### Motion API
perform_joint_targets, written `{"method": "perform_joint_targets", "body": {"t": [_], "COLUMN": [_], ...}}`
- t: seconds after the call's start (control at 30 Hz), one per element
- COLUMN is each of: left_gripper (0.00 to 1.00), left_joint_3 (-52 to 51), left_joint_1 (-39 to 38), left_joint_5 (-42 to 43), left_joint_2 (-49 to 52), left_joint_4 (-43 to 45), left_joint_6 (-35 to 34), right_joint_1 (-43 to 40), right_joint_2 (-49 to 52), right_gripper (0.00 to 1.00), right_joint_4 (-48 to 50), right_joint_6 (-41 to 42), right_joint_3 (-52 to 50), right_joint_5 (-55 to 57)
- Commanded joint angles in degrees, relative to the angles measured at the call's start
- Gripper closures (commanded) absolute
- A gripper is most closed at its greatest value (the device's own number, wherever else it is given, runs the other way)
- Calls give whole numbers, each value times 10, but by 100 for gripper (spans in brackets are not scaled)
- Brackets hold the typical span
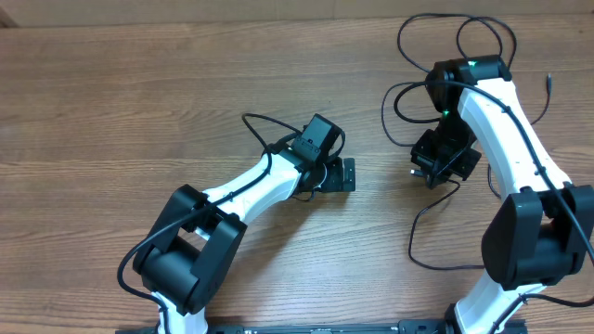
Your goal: Untangle cables
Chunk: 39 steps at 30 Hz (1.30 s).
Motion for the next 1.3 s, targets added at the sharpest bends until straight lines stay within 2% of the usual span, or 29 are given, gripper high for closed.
{"method": "perform_joint_targets", "body": {"t": [0.0,0.27,0.33,0.87,1.27], "left_gripper": [0,1,1,1,0], "left_joint_3": [-3,-3,-3,-3,-3], "left_joint_1": [4,4,4,4,4], "left_joint_5": [0,-2,-2,-2,-2], "left_joint_2": [9,9,9,9,9], "left_joint_4": [-8,-8,-7,-6,-6], "left_joint_6": [-3,-3,-3,-3,-3], "right_joint_1": [3,3,3,3,3], "right_joint_2": [-12,-89,-107,-110,-110], "right_gripper": [96,96,96,96,96], "right_joint_4": [0,0,0,90,104], "right_joint_6": [-17,-16,7,29,29], "right_joint_3": [-3,-87,-101,-157,-169], "right_joint_5": [-5,-4,12,5,6]}}
